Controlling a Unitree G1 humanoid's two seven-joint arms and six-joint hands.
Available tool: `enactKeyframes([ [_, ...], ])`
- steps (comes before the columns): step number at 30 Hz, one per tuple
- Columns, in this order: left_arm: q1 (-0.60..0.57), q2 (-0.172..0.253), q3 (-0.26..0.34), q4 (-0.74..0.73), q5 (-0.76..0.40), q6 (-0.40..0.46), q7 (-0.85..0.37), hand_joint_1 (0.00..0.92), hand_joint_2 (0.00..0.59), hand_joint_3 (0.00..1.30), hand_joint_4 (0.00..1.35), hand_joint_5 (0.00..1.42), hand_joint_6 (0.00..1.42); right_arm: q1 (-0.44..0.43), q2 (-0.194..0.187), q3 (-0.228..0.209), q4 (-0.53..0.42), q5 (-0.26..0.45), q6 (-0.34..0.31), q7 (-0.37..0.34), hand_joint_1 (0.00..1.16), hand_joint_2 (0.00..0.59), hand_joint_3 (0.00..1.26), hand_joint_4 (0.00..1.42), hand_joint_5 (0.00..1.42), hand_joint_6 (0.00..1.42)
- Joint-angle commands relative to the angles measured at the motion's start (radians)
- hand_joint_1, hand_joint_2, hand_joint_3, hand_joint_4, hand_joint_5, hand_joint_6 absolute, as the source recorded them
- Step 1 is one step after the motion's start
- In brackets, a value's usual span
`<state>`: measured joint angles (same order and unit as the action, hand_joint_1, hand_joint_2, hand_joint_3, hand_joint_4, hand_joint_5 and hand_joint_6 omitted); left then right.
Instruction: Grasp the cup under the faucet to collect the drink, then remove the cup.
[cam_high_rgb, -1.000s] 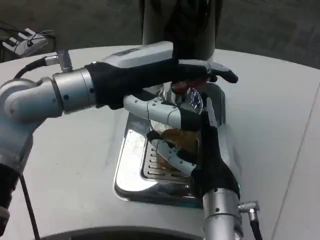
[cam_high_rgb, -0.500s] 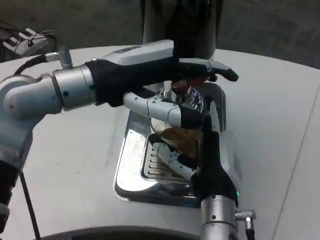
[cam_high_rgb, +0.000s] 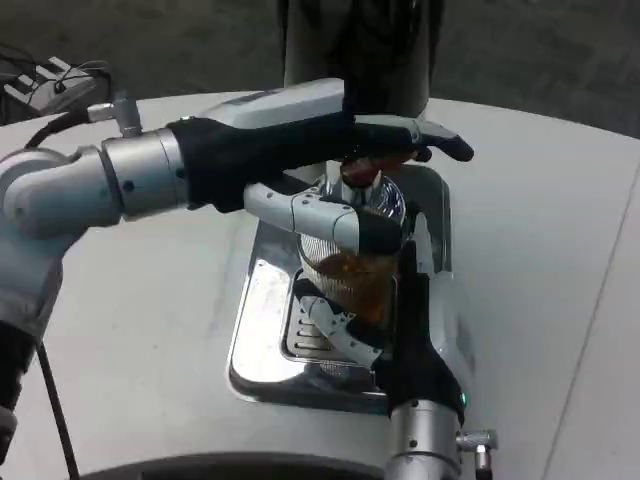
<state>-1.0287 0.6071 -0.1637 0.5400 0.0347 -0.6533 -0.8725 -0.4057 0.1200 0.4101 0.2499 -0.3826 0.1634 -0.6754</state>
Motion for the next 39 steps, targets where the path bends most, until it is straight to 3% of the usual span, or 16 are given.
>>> enactKeyframes([
  [1, -0.016, 0.020, -0.002, -0.007, 0.005, 0.001, -0.029, 0.000, 0.000, 0.18, 0.08, 0.14, 0.14, 0.017, 0.173, -0.008, 0.068, 0.038, 0.010, -0.024, 0.71, 0.200, 0.00, 0.01, 0.09, 0.13],
  [9, -0.017, 0.029, 0.004, -0.006, 0.010, 0.004, -0.026, 0.000, 0.000, 0.18, 0.08, 0.13, 0.14, -0.047, 0.207, -0.020, 0.141, 0.047, 0.013, -0.060, 0.72, 0.200, 0.00, 0.02, 0.09, 0.13],
  [24, -0.035, 0.032, 0.005, 0.021, 0.028, 0.004, -0.014, 0.000, 0.000, 0.17, 0.06, 0.13, 0.14, -0.157, 0.220, -0.060, 0.262, 0.077, -0.010, -0.081, 0.73, 0.205, 0.00, 0.03, 0.10, 0.13],
  [39, -0.053, 0.038, 0.006, 0.032, 0.037, 0.000, -0.015, 0.000, 0.000, 0.16, 0.06, 0.12, 0.14, -0.216, 0.234, -0.067, 0.329, 0.113, -0.012, -0.074, 0.71, 0.214, 0.00, 0.05, 0.11, 0.14],
])
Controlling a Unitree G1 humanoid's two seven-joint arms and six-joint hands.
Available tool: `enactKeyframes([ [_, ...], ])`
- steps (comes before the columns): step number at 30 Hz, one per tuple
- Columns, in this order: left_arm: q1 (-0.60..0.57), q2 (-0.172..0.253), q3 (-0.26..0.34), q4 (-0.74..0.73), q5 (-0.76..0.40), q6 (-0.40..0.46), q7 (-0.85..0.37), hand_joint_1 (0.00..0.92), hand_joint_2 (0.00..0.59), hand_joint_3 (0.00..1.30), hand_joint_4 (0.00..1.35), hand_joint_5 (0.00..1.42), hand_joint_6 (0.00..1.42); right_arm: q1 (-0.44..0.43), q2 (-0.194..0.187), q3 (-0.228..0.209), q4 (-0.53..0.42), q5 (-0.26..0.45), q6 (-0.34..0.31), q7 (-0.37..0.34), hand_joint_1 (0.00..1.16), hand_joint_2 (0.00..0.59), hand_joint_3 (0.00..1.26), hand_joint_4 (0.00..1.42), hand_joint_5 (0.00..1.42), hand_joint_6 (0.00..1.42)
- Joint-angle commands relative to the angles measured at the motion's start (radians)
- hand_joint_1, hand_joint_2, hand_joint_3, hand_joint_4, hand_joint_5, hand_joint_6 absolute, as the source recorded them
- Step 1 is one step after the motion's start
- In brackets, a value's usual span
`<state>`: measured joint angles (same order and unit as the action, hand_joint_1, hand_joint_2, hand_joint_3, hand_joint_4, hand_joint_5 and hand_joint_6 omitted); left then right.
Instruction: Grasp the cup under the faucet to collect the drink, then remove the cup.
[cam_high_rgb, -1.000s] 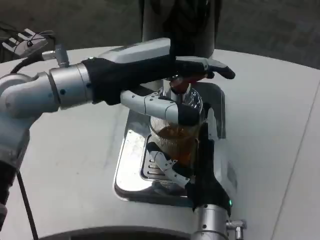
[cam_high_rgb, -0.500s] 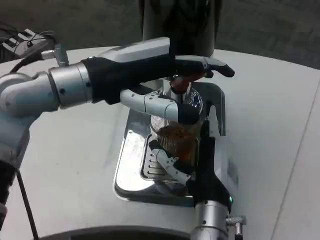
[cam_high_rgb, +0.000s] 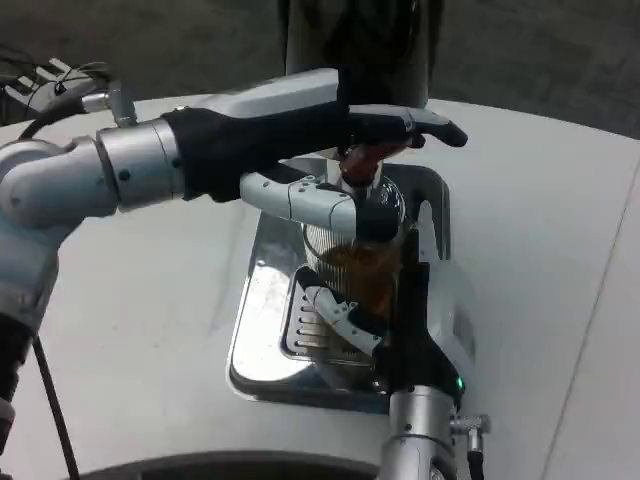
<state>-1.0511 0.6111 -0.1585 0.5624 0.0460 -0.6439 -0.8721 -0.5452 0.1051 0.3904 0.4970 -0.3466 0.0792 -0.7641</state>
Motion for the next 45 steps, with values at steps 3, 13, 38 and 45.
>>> enactKeyframes([
  [3, -0.034, 0.036, 0.001, 0.012, 0.027, -0.009, -0.017, 0.000, 0.000, 0.16, 0.05, 0.12, 0.14, -0.087, 0.253, -0.047, 0.092, 0.076, 0.073, 0.013, 0.71, 0.217, 0.03, 0.12, 0.15, 0.16],
  [13, -0.038, 0.035, -0.002, 0.023, 0.036, -0.017, -0.010, 0.000, 0.000, 0.16, 0.05, 0.12, 0.14, -0.070, 0.258, -0.043, 0.092, 0.082, 0.023, -0.002, 0.76, 0.232, 0.29, 0.42, 0.53, 0.50],
  [38, -0.004, 0.036, 0.056, -0.004, -0.074, -0.011, -0.040, 0.000, 0.000, 0.18, 0.07, 0.14, 0.14, 0.045, 0.249, 0.014, -0.070, 0.058, -0.018, -0.117, 0.91, 0.132, 0.81, 1.00, 0.99, 0.77],
  [45, 0.025, 0.010, 0.124, -0.032, -0.174, -0.005, -0.020, 0.000, 0.000, 0.20, 0.13, 0.20, 0.19, 0.115, 0.224, 0.047, -0.161, 0.045, 0.006, -0.107, 0.95, 0.082, 0.88, 1.05, 1.04, 0.82],
])
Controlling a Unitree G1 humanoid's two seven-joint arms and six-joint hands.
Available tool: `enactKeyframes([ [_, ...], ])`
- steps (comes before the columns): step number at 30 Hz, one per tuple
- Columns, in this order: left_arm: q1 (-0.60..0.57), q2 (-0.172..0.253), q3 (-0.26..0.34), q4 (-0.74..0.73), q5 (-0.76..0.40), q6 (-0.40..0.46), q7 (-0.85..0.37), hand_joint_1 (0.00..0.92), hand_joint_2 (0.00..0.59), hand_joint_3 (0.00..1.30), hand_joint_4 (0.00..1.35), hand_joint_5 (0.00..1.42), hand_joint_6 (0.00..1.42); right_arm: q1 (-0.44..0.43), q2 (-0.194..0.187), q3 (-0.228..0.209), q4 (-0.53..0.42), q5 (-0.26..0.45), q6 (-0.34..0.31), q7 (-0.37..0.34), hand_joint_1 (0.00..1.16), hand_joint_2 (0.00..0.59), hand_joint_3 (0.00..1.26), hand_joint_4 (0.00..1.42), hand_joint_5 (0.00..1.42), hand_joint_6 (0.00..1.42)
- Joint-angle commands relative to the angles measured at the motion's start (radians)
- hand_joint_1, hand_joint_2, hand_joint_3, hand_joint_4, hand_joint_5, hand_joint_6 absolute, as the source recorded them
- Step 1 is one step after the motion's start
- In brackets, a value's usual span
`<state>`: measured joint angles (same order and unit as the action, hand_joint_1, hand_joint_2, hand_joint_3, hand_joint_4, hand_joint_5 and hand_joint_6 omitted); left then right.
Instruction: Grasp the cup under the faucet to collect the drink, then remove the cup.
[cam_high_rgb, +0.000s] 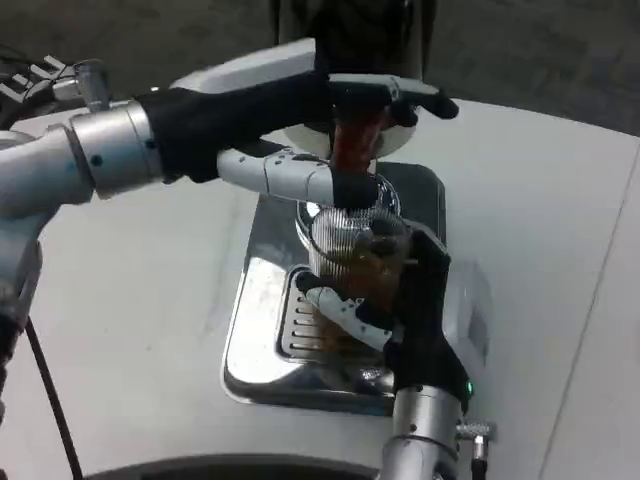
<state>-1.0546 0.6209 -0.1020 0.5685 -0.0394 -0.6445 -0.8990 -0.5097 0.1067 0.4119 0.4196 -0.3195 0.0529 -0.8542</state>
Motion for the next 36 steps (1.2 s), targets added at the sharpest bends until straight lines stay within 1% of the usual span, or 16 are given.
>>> enactKeyframes([
  [1, 0.030, -0.004, 0.075, -0.041, -0.096, -0.003, 0.013, 0.000, 0.000, 0.20, 0.13, 0.20, 0.19, 0.087, 0.219, 0.028, -0.093, 0.015, 0.035, -0.016, 0.95, 0.082, 0.88, 1.06, 1.04, 0.82],
  [7, 0.043, -0.020, 0.104, -0.073, -0.133, 0.028, 0.019, 0.000, 0.000, 0.21, 0.17, 0.23, 0.21, 0.119, 0.206, 0.044, -0.150, 0.001, 0.054, -0.018, 0.95, 0.068, 0.92, 1.09, 1.07, 0.85],
  [9, 0.054, -0.020, 0.115, -0.093, -0.148, 0.043, 0.020, 0.000, 0.000, 0.22, 0.18, 0.24, 0.22, 0.130, 0.202, 0.049, -0.167, -0.002, 0.059, -0.018, 0.95, 0.066, 0.94, 1.12, 1.08, 0.85],
  [16, 0.097, -0.019, 0.168, -0.169, -0.200, 0.104, 0.033, 0.000, 0.000, 0.25, 0.22, 0.29, 0.25, 0.164, 0.182, 0.068, -0.248, -0.017, 0.087, -0.026, 0.95, 0.065, 0.97, 1.16, 1.11, 0.89],
  [22, 0.135, -0.024, 0.214, -0.230, -0.234, 0.150, 0.061, 0.000, 0.000, 0.27, 0.24, 0.32, 0.27, 0.204, 0.148, 0.087, -0.334, -0.030, 0.120, -0.015, 0.97, 0.060, 0.99, 1.18, 1.11, 0.91],
  [24, 0.150, -0.026, 0.228, -0.253, -0.246, 0.169, 0.071, 0.000, 0.000, 0.27, 0.25, 0.32, 0.29, 0.231, 0.131, 0.093, -0.378, -0.035, 0.133, -0.007, 0.99, 0.063, 1.01, 1.19, 1.12, 0.92],
  [30, 0.177, -0.024, 0.242, -0.287, -0.245, 0.200, 0.083, 0.000, 0.000, 0.27, 0.26, 0.33, 0.29, 0.291, 0.089, 0.112, -0.473, -0.042, 0.180, 0.026, 1.00, 0.060, 1.01, 1.19, 1.12, 0.93],
  [36, 0.189, -0.022, 0.248, -0.302, -0.235, 0.211, 0.086, 0.000, 0.000, 0.28, 0.26, 0.34, 0.29, 0.329, 0.074, 0.111, -0.519, -0.051, 0.211, 0.052, 1.02, 0.059, 1.02, 1.19, 1.11, 0.95],
])
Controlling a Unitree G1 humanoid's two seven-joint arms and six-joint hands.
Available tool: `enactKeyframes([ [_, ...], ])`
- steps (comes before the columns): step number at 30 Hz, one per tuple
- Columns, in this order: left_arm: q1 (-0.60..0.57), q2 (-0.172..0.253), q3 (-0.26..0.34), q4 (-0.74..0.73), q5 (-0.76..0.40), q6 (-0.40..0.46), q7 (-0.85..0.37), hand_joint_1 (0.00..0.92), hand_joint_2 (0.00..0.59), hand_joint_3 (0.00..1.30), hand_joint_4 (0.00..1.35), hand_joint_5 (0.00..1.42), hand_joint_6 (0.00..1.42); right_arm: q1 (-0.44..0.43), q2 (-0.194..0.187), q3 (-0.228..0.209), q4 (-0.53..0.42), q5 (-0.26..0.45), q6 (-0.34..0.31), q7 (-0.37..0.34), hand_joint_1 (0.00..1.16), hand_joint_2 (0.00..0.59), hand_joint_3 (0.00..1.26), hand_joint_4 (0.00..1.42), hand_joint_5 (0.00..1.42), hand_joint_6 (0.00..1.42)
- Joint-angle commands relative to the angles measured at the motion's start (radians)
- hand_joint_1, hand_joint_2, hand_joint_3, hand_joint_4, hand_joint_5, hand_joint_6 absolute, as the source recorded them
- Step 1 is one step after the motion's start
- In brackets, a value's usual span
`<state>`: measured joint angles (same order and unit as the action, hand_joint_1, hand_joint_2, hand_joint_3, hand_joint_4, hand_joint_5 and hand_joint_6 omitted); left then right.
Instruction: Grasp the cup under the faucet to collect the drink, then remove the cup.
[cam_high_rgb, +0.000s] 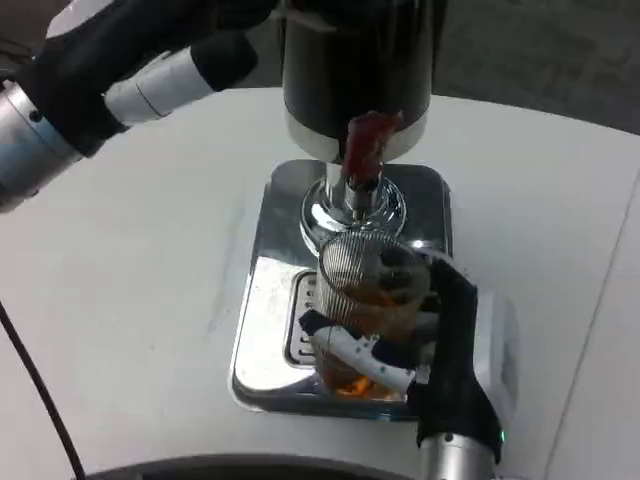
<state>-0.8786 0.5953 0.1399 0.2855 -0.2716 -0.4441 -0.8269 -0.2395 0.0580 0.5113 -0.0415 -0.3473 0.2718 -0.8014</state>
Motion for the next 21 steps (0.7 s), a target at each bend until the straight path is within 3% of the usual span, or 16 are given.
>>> enactKeyframes([
  [1, 0.014, 0.004, 0.007, -0.020, -0.003, 0.013, 0.015, 0.000, 0.000, 0.28, 0.26, 0.34, 0.29, 0.061, 0.121, 0.009, -0.060, -0.023, -0.004, 0.005, 1.02, 0.059, 1.02, 1.19, 1.11, 0.95],
  [7, 0.025, 0.008, 0.020, -0.025, -0.012, 0.017, 0.016, 0.000, 0.001, 0.28, 0.26, 0.34, 0.29, 0.064, 0.122, 0.006, -0.059, -0.025, 0.005, 0.023, 1.02, 0.059, 1.02, 1.19, 1.11, 0.95],
  [12, 0.066, 0.002, 0.060, -0.060, -0.047, 0.043, 0.040, 0.000, 0.001, 0.27, 0.26, 0.34, 0.30, 0.065, 0.124, 0.010, -0.059, -0.030, 0.002, 0.025, 1.03, 0.060, 1.02, 1.19, 1.11, 0.95],
  [21, 0.189, 0.028, 0.133, -0.153, -0.086, 0.115, 0.075, 0.000, 0.000, 0.26, 0.26, 0.34, 0.31, 0.087, 0.108, 0.013, -0.089, -0.041, 0.009, 0.042, 1.04, 0.060, 1.02, 1.19, 1.11, 0.95],
])
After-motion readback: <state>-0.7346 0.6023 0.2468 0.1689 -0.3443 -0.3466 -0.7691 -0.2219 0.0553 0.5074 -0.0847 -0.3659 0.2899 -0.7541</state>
